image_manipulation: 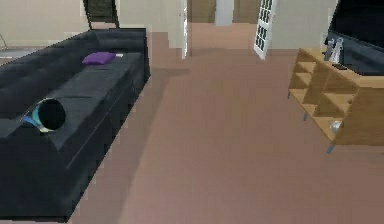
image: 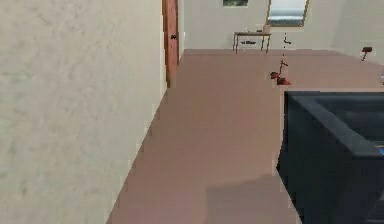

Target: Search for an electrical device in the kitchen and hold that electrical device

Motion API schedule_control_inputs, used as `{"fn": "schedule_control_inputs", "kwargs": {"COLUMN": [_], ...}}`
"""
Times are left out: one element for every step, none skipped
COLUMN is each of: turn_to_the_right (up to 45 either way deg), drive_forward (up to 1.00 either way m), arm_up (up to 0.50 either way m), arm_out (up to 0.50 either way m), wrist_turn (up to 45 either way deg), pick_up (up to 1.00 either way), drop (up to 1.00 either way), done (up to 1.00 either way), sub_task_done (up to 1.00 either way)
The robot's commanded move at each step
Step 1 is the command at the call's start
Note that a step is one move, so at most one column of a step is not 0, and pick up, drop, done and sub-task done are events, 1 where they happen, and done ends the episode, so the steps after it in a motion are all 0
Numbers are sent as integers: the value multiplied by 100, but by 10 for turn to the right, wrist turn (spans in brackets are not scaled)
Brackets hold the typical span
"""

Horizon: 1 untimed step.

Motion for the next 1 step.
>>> {"fn": "schedule_control_inputs", "kwargs": {"turn_to_the_right": [0], "drive_forward": [45], "arm_up": [0], "arm_out": [0], "wrist_turn": [0], "pick_up": [0], "drop": [0], "done": [0], "sub_task_done": [0]}}
